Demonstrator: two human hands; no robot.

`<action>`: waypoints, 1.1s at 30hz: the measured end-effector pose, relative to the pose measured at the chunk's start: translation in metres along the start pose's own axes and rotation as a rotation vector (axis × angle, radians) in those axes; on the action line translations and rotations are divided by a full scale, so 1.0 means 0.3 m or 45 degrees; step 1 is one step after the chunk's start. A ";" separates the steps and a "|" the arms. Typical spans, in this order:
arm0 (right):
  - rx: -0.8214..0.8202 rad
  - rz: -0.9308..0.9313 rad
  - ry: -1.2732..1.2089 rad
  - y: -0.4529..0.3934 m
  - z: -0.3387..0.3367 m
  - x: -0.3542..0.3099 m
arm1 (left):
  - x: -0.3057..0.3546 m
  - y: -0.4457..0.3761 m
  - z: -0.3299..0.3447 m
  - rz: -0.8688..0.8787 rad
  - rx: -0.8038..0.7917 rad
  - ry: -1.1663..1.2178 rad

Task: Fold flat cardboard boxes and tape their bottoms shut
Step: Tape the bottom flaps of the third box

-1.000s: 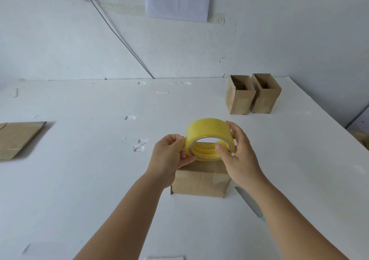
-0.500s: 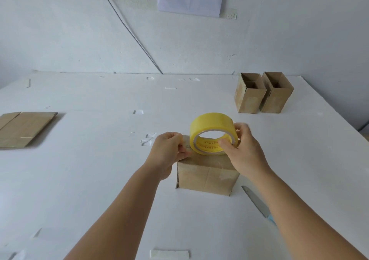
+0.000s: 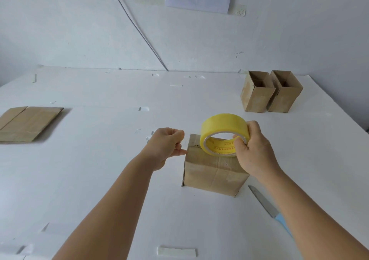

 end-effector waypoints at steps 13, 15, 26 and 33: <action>-0.033 0.043 -0.147 0.010 0.015 -0.003 | -0.049 -0.019 -0.042 0.046 -0.018 0.097; -0.030 0.037 -0.126 0.007 0.009 -0.002 | -0.052 -0.024 -0.038 0.024 -0.017 0.075; -0.058 -0.022 -0.164 0.008 0.016 -0.013 | -0.122 -0.047 -0.014 -0.079 -0.142 -0.051; -0.130 0.025 -0.453 0.026 0.019 0.016 | -0.171 -0.066 0.016 -0.181 -0.188 0.018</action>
Point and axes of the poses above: each hand's wrist, its own y-axis away from the middle knuckle, its own z-axis out of the palm, x = y × z, the point moved 1 cm from there along -y, towards the middle knuckle, and after that the axes turned 10 degrees about -x, right-handed, at the moved point
